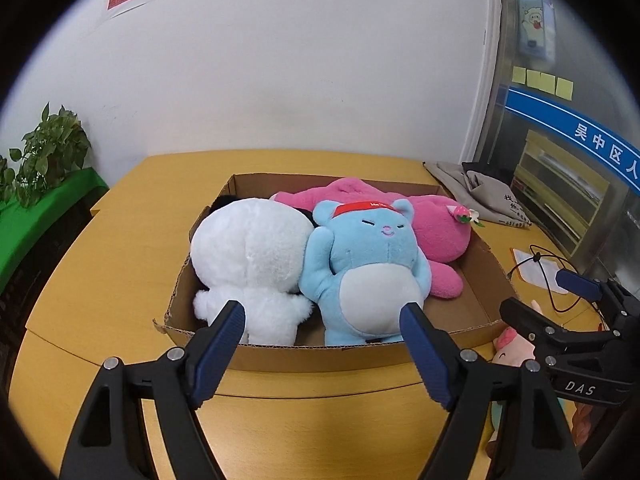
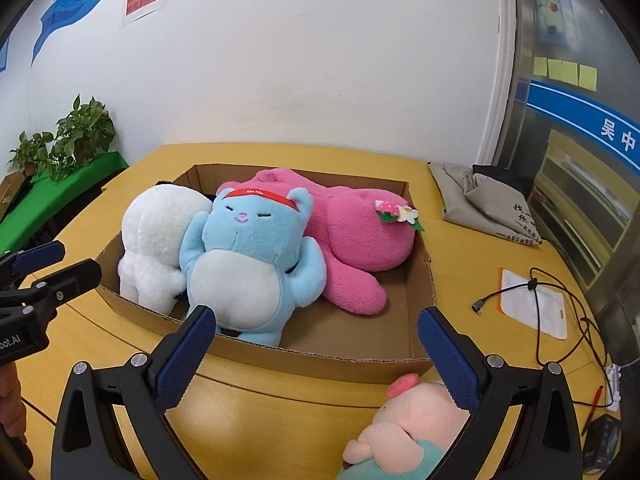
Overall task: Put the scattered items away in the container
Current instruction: 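Move both tools toward the pink pig plush with teal body, then close the left and right grippers on the pig's body, then lift the pig with both grippers and carry it over the box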
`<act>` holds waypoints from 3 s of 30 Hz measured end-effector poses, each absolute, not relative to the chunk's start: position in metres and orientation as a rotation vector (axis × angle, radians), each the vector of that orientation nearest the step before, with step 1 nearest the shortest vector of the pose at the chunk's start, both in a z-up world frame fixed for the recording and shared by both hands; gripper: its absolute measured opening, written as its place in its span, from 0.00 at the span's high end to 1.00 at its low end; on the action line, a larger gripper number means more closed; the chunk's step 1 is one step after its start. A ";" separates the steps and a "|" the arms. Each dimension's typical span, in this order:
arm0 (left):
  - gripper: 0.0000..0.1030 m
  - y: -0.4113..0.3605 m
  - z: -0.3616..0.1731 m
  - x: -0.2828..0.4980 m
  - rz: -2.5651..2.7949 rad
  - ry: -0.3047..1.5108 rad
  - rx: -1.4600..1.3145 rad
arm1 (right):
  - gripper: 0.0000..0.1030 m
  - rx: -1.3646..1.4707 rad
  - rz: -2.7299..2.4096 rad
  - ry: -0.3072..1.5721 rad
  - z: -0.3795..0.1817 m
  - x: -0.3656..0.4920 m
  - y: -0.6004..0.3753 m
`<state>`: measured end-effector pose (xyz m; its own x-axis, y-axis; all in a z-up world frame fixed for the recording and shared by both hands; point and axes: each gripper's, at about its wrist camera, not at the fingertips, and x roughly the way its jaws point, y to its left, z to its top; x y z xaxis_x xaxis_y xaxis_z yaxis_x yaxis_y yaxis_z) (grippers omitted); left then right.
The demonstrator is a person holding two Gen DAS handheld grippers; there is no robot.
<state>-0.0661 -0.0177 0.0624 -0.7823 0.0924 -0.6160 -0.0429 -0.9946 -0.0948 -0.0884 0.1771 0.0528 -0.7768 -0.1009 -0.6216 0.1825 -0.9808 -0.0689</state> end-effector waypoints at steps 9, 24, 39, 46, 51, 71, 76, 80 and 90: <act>0.23 -0.016 0.057 -0.066 2.886 -0.126 -1.035 | 0.00 0.993 -2.814 0.179 0.051 -0.084 0.180; 0.23 -0.016 0.056 -0.067 2.871 -0.120 -1.053 | 0.00 1.010 -2.804 0.176 0.050 -0.085 0.183; 0.23 -0.003 0.054 -0.074 2.761 -0.133 -1.073 | 0.00 1.017 -2.822 0.098 0.042 -0.064 0.219; 0.22 0.031 0.052 -0.079 2.610 -0.130 -1.064 | 0.00 1.226 -2.890 -0.052 0.013 -0.053 0.298; 0.22 0.049 0.045 -0.076 2.567 -0.078 -1.092 | 0.00 1.349 -2.696 -0.387 -0.040 -0.054 0.324; 0.24 0.101 -0.025 -0.105 2.156 -0.200 -1.269 | 0.17 1.183 -2.444 0.018 -0.052 0.000 0.247; 0.59 0.108 -0.018 -0.103 2.073 -0.186 -1.243 | 0.21 1.144 -2.419 -0.042 -0.050 0.002 0.251; 0.63 0.107 -0.001 -0.099 2.072 -0.197 -1.207 | 0.23 1.090 -2.382 -0.167 -0.043 0.001 0.257; 0.65 0.121 0.129 -0.144 2.244 0.002 -0.900 | 0.23 0.745 -2.461 -0.164 0.056 -0.048 0.257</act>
<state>-0.1438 0.1214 0.1291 -0.5067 0.6141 -0.6051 -0.6154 -0.7492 -0.2450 -0.0482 0.2572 0.0557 -0.6902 -0.5457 -0.4752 0.4777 -0.8369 0.2673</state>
